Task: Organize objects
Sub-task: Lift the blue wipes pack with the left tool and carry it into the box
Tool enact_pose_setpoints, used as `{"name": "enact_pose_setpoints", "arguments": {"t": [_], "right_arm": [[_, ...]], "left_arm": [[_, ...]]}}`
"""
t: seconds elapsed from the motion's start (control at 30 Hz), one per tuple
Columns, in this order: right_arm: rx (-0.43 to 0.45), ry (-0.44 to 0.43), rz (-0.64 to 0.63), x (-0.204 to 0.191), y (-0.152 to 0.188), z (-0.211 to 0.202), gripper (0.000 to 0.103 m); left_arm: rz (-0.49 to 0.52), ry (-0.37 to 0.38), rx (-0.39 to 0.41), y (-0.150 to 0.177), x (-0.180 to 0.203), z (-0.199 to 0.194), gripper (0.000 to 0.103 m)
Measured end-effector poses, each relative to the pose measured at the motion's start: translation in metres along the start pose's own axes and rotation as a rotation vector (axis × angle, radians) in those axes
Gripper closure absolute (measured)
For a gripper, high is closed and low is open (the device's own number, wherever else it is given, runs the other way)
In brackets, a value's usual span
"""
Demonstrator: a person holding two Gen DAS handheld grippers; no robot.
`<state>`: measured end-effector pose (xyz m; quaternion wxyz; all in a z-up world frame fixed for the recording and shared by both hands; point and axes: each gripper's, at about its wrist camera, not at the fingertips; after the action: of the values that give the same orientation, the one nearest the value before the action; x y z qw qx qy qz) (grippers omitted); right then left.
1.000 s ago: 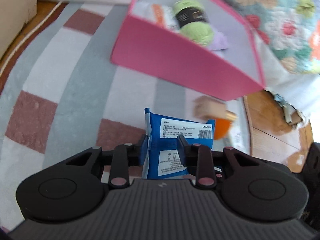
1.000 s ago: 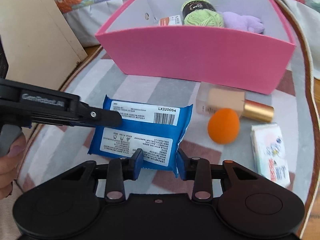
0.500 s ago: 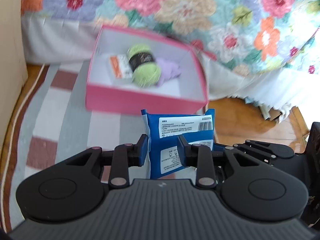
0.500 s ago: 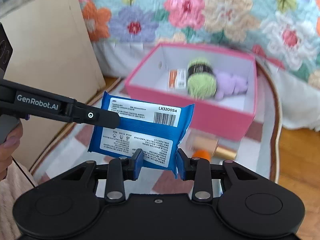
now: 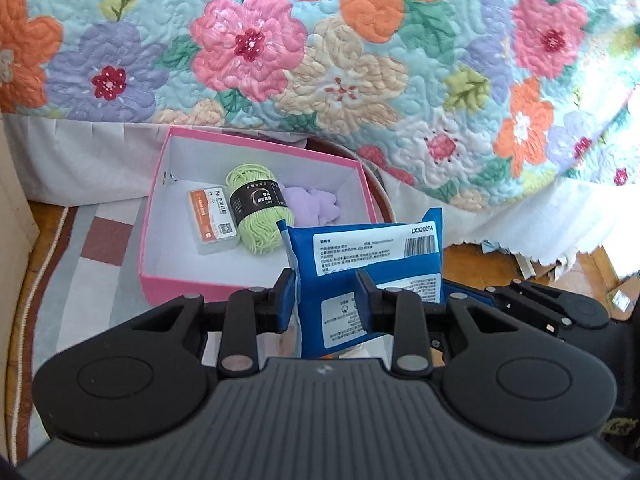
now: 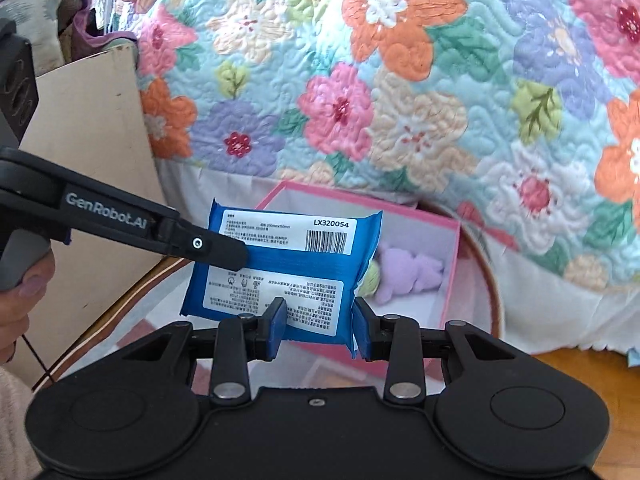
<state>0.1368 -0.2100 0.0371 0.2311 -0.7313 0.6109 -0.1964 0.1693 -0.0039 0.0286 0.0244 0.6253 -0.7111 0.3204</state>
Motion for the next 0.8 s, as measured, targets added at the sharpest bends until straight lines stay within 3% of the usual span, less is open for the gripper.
{"name": "enact_pose_setpoints", "arguments": {"t": [0.17, 0.33, 0.57, 0.8], "right_arm": [[-0.020, 0.028, 0.006, 0.012, -0.022, 0.024, 0.066], [-0.047, 0.084, 0.006, 0.026, -0.037, 0.054, 0.068], [-0.092, 0.111, 0.041, 0.041, -0.023, 0.092, 0.070], [-0.128, 0.100, 0.059, 0.047, -0.021, 0.114, 0.070]], "left_arm": [[-0.046, 0.010, -0.013, -0.029, -0.010, 0.031, 0.073], [-0.098, 0.070, -0.019, -0.053, -0.028, 0.070, 0.073], [-0.123, 0.147, -0.056, -0.058, -0.047, 0.124, 0.073], [-0.089, 0.131, -0.092, -0.063, -0.054, 0.149, 0.073]]}}
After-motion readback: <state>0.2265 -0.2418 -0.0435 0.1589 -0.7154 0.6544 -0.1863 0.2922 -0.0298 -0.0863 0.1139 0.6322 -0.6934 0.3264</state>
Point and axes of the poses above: each gripper's, at about its wrist camera, not at the fingertips, and z roughly the way its jaws point, x to its right, y to its underside, and after that the axes turned 15 degrees about -x, right-handed
